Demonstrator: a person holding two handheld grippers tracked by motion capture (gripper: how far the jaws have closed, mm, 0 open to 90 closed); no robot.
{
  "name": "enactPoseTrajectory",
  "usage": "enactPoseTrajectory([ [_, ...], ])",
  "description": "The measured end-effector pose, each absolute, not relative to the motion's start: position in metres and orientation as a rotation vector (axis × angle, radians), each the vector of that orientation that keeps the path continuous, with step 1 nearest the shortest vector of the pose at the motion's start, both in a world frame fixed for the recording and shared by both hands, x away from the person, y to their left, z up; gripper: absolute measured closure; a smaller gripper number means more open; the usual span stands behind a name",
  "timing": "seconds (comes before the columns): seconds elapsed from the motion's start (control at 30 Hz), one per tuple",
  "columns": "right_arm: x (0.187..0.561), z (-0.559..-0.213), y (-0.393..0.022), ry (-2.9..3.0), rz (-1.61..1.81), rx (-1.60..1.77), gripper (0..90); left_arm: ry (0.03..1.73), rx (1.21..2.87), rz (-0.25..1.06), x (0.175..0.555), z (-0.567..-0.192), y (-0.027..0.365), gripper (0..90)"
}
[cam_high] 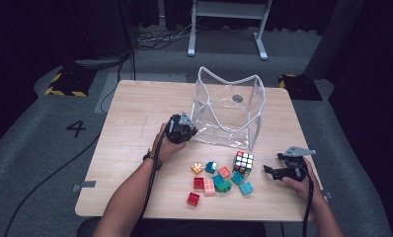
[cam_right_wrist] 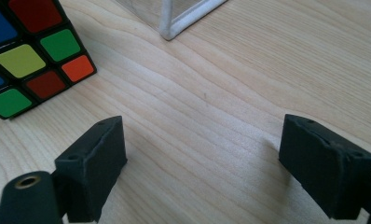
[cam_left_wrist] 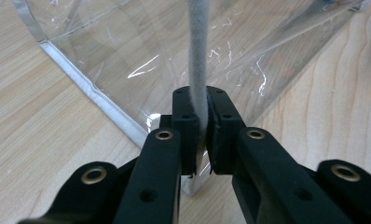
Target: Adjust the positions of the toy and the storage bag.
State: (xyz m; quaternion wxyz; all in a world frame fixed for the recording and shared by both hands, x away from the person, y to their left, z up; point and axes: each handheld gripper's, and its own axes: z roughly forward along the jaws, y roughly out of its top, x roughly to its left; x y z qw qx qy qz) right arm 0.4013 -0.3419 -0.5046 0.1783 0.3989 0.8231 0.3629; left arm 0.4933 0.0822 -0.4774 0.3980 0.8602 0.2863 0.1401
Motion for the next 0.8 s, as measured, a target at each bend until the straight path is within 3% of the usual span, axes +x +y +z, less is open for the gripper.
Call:
enactPoseTrajectory([
  [0.77, 0.401, -0.505, -0.342, 2.332, 1.021, 1.119, 14.7, 0.708, 2.187, 0.345, 0.429, -0.477, 0.101, 80.7],
  [0.8, 0.401, -0.505, -0.342, 2.332, 1.021, 1.118, 14.7, 0.700, 2.193, 0.386, 0.429, -0.476, 0.101, 80.6],
])
